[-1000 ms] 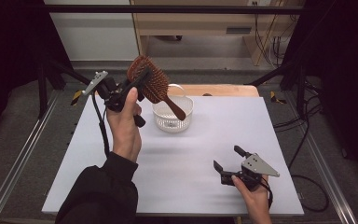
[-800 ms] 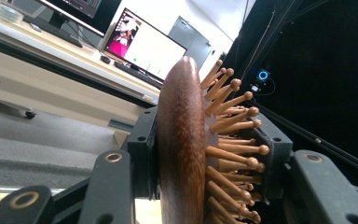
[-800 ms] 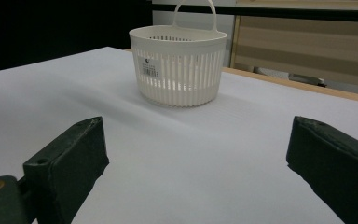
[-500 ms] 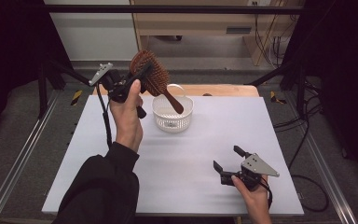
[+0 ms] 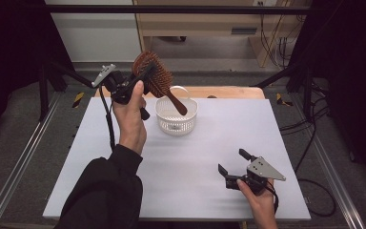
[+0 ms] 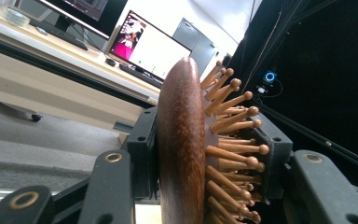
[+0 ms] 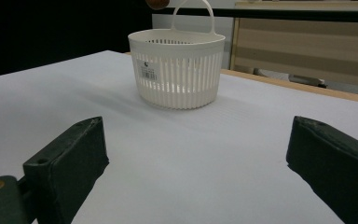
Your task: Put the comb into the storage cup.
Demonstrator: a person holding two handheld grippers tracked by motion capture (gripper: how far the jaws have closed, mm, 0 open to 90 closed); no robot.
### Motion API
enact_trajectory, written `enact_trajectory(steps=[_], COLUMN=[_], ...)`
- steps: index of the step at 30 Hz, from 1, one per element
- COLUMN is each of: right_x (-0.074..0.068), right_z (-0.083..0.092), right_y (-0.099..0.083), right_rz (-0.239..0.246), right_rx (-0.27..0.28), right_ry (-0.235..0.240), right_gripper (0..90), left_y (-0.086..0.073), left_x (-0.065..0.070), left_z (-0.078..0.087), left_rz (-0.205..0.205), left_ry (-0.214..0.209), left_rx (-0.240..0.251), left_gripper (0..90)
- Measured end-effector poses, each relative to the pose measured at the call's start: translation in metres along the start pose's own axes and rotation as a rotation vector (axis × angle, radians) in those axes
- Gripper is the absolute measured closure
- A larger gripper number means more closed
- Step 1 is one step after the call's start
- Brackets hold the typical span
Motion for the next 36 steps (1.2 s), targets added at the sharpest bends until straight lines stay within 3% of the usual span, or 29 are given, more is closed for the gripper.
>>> enact_trajectory(steps=[23,36], right_x=[0.001,0.002], right_z=[-0.001,0.001], right_y=[0.002,0.006], right_rz=[-0.008,-0.014], right_rx=[0.013,0.027], right_ry=[0.004,-0.002], right_gripper=[5.0,4.9], left_y=[-0.003,-0.013], left_x=[-0.013,-0.014], left_z=[-0.013,-0.026], left_rz=[-0.002,-0.031], left_ry=[0.029,0.053], left_rx=[0.015,0.008], left_gripper=[51.4,51.4])
Point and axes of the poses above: each handheld gripper's, and its own axes: z roughly backward along the jaws, y roughly out of its top, x roughly to its right, the point moved 10 cm from there along -z, roughly forward along the jaws, and after that the axes turned 2 degrees about -x, right-handed, at the moved point
